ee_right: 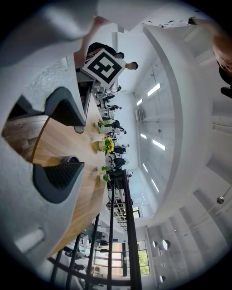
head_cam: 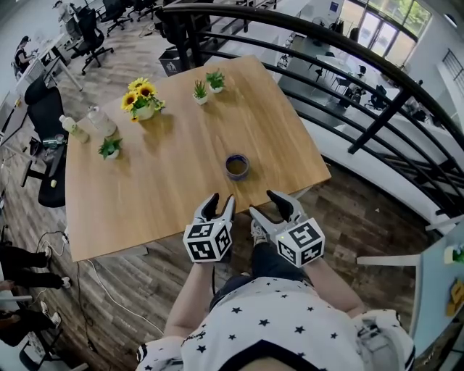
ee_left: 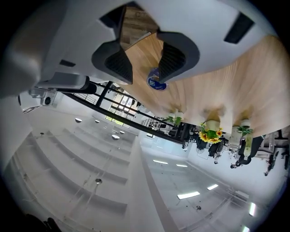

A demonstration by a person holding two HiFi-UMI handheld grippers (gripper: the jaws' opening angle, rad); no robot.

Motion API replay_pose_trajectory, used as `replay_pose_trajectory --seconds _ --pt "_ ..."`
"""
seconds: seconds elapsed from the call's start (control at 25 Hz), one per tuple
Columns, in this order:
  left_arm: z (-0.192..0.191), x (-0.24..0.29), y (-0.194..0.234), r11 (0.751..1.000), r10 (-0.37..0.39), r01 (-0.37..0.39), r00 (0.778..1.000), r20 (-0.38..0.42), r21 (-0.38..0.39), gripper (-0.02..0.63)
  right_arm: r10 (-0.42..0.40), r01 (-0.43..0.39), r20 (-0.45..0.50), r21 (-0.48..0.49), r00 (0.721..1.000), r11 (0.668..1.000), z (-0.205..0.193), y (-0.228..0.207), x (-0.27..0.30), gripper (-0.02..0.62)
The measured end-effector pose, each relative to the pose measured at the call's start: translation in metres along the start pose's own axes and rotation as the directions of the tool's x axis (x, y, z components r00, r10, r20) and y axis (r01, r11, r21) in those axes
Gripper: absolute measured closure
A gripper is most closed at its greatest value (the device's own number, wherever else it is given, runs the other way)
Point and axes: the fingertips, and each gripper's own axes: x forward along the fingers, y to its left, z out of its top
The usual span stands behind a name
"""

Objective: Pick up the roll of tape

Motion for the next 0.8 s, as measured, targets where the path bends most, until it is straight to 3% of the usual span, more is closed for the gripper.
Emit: replay_pose_trajectory --seconds 0.8 --pt "-0.003 0.123 0.045 0.996 0.082 -0.085 0.987 -0.135 -0.018 0.445 0.021 -0.018 -0.059 0.047 0.998 0.999 -0.011 -0.059 0.047 0.365"
